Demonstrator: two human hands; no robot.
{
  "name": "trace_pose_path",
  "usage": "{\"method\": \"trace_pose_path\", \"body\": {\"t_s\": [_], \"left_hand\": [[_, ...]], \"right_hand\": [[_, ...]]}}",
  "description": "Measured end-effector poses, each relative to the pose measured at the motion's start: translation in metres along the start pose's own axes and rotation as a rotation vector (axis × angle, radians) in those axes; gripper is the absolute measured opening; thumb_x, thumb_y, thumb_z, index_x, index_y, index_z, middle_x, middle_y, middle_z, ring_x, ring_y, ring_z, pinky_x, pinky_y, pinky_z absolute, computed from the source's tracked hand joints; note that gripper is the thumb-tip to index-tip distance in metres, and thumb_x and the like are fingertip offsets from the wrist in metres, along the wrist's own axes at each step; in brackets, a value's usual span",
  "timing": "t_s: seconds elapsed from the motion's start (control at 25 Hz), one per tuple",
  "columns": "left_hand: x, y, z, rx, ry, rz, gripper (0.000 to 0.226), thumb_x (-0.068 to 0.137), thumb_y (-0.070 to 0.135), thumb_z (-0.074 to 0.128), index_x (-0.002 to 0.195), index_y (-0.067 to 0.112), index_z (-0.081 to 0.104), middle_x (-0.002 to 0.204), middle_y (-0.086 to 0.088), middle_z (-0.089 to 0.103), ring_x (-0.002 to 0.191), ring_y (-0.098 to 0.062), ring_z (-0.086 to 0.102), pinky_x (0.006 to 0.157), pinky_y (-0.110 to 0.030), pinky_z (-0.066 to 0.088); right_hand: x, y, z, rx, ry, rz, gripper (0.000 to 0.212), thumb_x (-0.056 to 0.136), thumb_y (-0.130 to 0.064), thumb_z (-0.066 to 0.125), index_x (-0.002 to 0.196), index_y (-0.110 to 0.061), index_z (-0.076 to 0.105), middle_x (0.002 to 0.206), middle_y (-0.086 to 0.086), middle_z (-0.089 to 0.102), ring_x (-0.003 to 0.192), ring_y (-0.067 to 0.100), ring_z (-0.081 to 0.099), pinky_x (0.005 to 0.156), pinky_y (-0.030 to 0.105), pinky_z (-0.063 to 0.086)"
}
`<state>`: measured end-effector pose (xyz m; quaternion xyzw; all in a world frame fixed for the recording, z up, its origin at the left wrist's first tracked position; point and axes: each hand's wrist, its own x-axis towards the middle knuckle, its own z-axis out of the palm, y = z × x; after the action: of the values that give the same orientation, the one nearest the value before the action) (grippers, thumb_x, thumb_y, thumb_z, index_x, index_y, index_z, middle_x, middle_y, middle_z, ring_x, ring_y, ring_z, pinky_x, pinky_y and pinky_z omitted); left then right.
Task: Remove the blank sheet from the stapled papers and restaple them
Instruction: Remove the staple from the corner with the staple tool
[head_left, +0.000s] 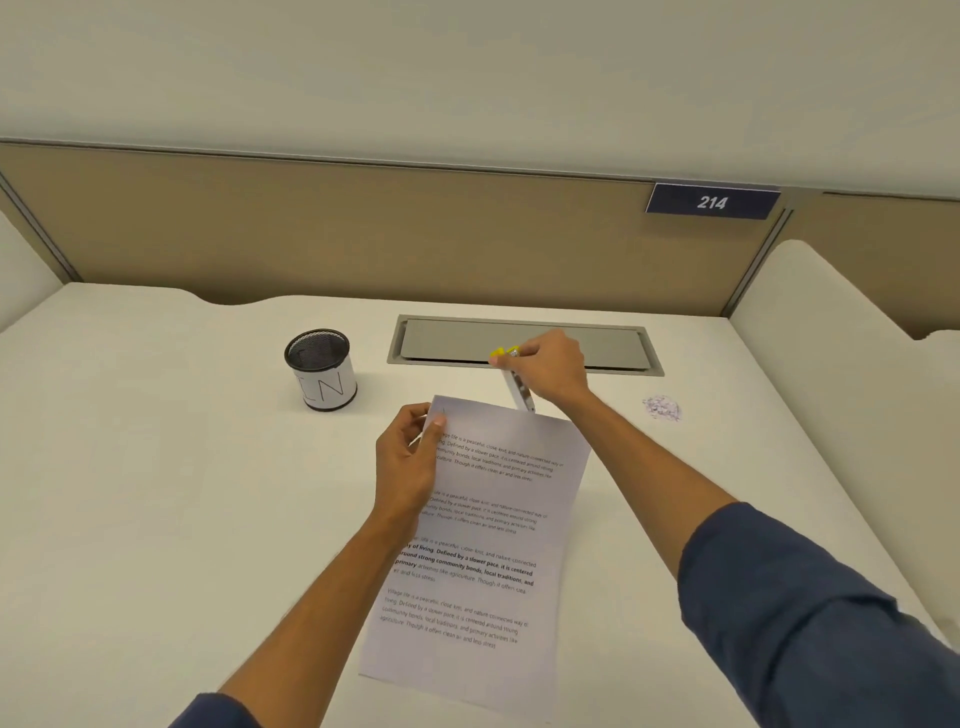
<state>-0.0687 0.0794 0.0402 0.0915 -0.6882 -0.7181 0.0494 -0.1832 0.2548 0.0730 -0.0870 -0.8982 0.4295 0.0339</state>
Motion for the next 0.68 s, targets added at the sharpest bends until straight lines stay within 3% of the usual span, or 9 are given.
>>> {"method": "trace_pose_path", "body": {"t_s": [0.08,0.24,0.4,0.52,0.68], "left_hand": [[0.010,-0.006,0.001,-0.013,0.022,-0.026,0.010,0.097,0.031,0.056,0.104,0.025,0.061,0.092,0.000,0.073,0.076,-0.017,0.071,0.063,-0.027,0.058],[0.025,-0.017,0.007,-0.051,0.062,-0.054,0.011,0.098,0.024,0.057,0.106,0.026,0.063,0.088,0.003,0.074,0.071,-0.009,0.070,0.061,-0.022,0.056],[0.039,-0.033,0.011,-0.044,0.080,-0.090,0.010,0.097,0.021,0.058,0.102,0.022,0.067,0.088,0.000,0.073,0.071,-0.010,0.069,0.062,-0.021,0.055],[0.045,-0.043,0.011,-0.015,0.083,-0.116,0.012,0.097,0.023,0.058,0.103,0.017,0.067,0.087,0.000,0.073,0.071,-0.012,0.069,0.063,-0.024,0.056],[0.048,-0.048,0.010,-0.022,0.077,-0.128,0.013,0.096,0.023,0.059,0.100,0.014,0.068,0.084,-0.001,0.074,0.071,-0.014,0.069,0.066,-0.028,0.058]], "right_hand": [[0.014,0.006,0.014,-0.028,0.012,0.042,0.051,0.065,-0.044,0.084,0.063,0.002,0.062,0.059,0.010,0.060,0.050,0.020,0.049,0.054,0.028,0.040],[0.036,0.017,0.039,-0.143,0.035,0.126,0.058,0.061,-0.043,0.086,0.054,-0.013,0.037,0.054,0.000,0.040,0.049,0.020,0.038,0.045,0.024,0.025],[0.057,0.026,0.058,-0.263,0.019,0.162,0.054,0.062,-0.043,0.087,0.069,-0.011,0.044,0.072,0.003,0.053,0.067,0.024,0.052,0.052,0.028,0.037],[0.066,0.029,0.065,-0.307,0.007,0.179,0.052,0.064,-0.041,0.086,0.080,-0.009,0.048,0.080,0.005,0.054,0.074,0.024,0.054,0.061,0.030,0.042],[0.068,0.037,0.072,-0.332,-0.005,0.189,0.056,0.064,-0.049,0.084,0.070,-0.010,0.045,0.071,0.002,0.052,0.070,0.023,0.052,0.059,0.030,0.040]]}}
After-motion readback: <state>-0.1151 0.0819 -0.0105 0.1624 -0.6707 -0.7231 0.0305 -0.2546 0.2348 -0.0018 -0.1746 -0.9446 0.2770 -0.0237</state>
